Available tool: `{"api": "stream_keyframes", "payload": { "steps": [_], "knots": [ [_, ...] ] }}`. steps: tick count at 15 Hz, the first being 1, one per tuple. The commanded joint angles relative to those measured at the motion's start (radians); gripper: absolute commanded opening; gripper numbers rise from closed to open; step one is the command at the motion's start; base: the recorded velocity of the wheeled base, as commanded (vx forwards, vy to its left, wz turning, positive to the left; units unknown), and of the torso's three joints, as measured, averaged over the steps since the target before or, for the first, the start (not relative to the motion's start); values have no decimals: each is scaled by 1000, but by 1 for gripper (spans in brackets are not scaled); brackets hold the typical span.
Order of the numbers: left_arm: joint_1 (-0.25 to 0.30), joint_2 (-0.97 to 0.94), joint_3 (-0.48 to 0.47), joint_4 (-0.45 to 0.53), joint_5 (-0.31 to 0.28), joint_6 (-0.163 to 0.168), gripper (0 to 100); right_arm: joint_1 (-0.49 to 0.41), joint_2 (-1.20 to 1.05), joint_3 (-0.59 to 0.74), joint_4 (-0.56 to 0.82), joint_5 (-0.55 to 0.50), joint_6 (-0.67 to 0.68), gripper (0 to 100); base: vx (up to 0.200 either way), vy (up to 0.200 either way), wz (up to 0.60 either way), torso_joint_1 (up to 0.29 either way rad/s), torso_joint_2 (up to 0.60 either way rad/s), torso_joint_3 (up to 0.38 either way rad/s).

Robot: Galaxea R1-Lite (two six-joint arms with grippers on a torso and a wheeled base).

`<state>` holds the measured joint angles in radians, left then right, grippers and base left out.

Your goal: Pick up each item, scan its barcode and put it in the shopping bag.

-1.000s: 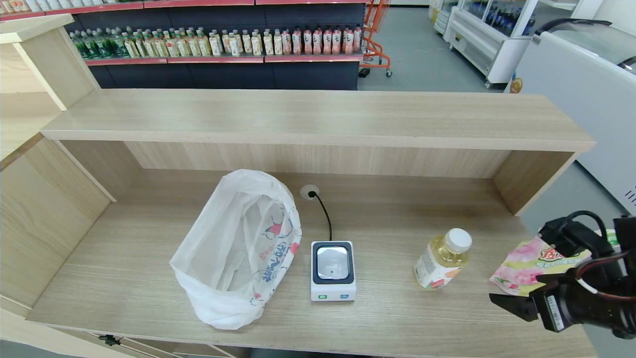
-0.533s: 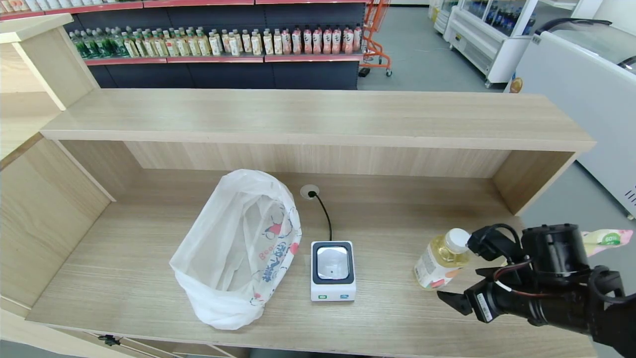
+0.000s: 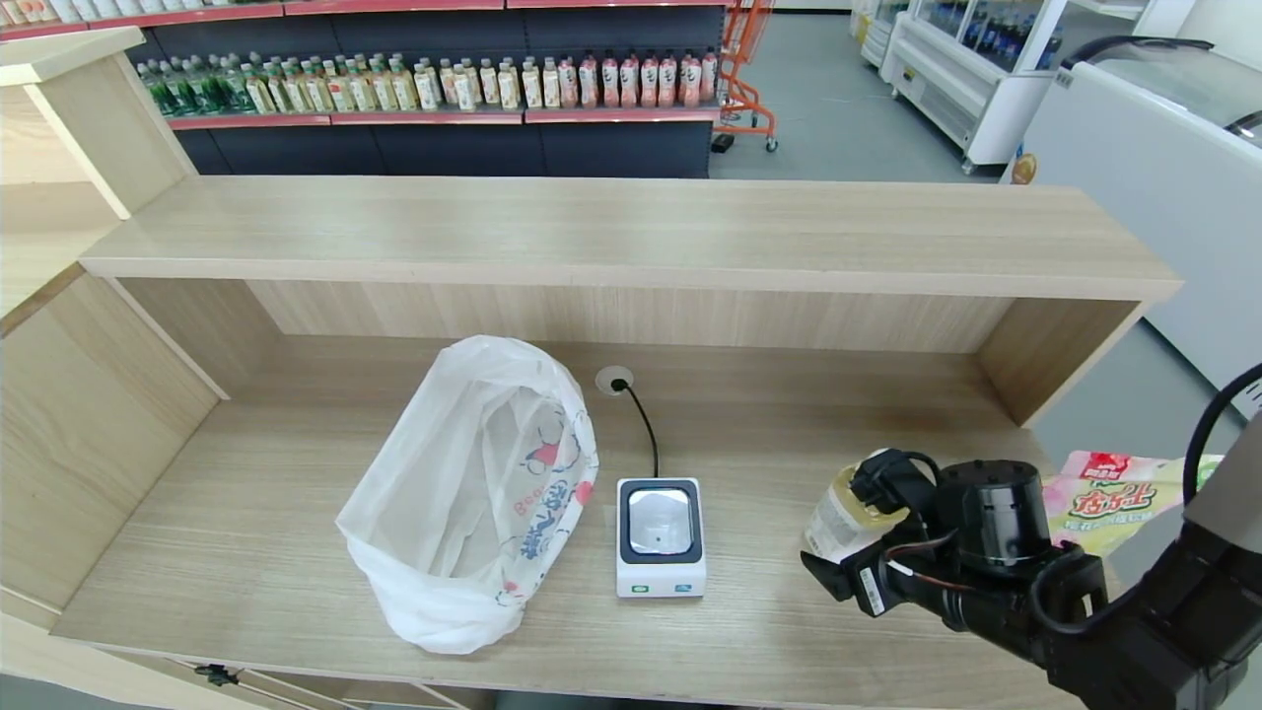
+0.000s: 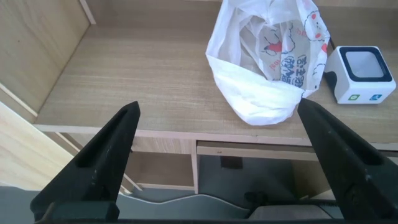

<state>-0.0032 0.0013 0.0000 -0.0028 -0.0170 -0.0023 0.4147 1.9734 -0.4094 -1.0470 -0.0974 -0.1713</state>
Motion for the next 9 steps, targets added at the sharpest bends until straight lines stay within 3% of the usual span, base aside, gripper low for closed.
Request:
{"api": "stream_keyframes", "payload": {
  "steps": [1,9],
  "knots": [
    [0,0,0,0,0,-1,100,21,42,-2,-28,-5,1,100,0,0,0,0,0,0],
    [0,0,0,0,0,-1,100,19,45,-103,-65,-7,-4,100,0,0,0,0,0,0]
  ]
}}
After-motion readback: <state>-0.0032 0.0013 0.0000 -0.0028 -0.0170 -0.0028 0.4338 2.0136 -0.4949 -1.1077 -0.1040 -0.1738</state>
